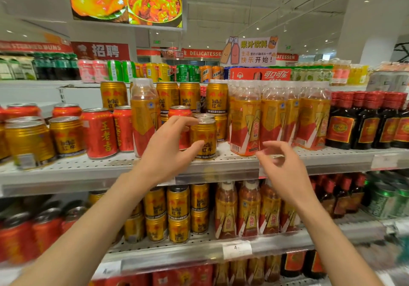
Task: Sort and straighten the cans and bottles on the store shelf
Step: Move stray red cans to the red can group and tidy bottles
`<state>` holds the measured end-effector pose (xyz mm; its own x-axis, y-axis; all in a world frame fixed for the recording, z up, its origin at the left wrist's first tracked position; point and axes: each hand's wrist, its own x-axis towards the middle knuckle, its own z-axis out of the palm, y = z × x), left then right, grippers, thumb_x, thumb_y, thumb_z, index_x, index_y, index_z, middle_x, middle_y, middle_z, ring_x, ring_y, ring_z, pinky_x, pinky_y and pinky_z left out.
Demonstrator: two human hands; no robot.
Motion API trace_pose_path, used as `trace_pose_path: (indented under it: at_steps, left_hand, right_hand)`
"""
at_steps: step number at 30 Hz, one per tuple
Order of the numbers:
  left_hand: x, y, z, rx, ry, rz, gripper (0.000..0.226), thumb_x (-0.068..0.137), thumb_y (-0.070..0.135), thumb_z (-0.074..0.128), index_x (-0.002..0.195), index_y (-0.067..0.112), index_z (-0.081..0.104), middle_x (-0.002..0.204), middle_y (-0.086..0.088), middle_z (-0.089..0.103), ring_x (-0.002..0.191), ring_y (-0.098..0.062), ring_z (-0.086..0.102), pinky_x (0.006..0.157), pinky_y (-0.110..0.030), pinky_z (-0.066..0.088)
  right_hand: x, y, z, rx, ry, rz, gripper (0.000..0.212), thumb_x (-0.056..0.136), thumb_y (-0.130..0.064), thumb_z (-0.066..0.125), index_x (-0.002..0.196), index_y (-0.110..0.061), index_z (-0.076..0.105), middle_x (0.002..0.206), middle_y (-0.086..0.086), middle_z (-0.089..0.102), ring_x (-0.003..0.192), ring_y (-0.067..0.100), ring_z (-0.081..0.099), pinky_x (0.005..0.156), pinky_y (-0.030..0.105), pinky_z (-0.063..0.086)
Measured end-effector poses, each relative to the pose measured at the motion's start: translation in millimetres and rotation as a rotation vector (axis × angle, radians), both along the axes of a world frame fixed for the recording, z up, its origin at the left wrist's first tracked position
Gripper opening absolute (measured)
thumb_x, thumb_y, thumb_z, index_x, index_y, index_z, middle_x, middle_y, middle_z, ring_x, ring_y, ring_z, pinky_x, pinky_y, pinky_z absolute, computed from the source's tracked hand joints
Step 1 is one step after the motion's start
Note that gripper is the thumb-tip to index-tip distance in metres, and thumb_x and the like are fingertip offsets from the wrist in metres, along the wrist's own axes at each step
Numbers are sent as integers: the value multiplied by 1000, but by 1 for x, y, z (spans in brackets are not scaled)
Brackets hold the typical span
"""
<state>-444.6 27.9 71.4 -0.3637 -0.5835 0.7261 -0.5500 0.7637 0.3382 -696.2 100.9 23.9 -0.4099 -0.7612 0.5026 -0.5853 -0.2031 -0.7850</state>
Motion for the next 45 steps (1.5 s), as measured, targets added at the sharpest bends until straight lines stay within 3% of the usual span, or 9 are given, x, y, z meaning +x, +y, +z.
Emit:
trace_pose_path:
  at_steps: [4,10,13,19,23,27,31,42,45]
  left_hand:
    - [33,19,-26,136,157,6,38,91,38,69,126,30,59,116,18,64,107,1,60,90,-24,53]
    - [85,26,-66,287,391,48,25,89,34,72,111,40,62,99,27,69,95,4,65,80,-16,52]
    - [111,19,-73,289,429,63,25,89,31,72,111,39,62,97,26,70,93,5,66,77,-9,50]
    - [157,-2,-62,233,380,95,23,89,32,70,109,38,62,92,22,69,88,0,65,71,-12,49]
    - [175,-16,-53,204,338,124,23,89,32,71,110,36,62,95,23,67,93,3,62,72,-7,48]
    - [180,-27,-49,243,303,111,24,88,38,71,110,35,63,95,20,69,88,1,66,77,-22,57]
    - [182,-31,-49,251,301,108,22,88,39,70,109,35,64,94,20,70,85,1,67,78,-31,58]
    - [181,-26,-44,271,247,89,32,88,43,69,117,35,59,100,20,67,90,2,64,81,-28,59]
    - [176,-26,-39,284,227,52,45,86,48,70,126,36,54,110,17,65,98,3,62,78,-14,52]
  right_hand:
    - [37,9,-12,40,-54,150,17,94,-36,67,111,-37,63,101,-9,71,90,7,71,78,31,61]
    - [93,10,-26,93,-81,266,10,94,-28,68,103,-31,69,89,-10,76,83,8,73,82,39,62]
    - [120,0,-24,82,-38,271,8,94,-30,68,102,-33,69,88,-9,75,83,9,72,82,39,61]
    - [171,-36,2,23,110,238,9,95,-35,66,104,-35,67,90,-13,71,84,4,68,75,32,59]
    - [194,-70,33,-38,252,122,26,94,-38,66,118,-28,62,96,-18,66,86,-1,63,74,21,53]
    - [210,-98,58,-44,319,34,66,89,-60,62,142,-25,44,115,-9,62,93,9,62,85,39,58]
    - [223,-113,70,-7,341,8,87,80,-75,60,147,-27,33,133,-4,60,112,19,62,93,47,56]
    - [224,-108,73,-14,221,37,85,79,-63,73,147,-28,37,133,-4,59,119,16,57,98,42,54]
    - [221,-99,73,-30,157,92,84,78,-61,75,146,-29,39,133,-7,59,117,12,57,96,34,54]
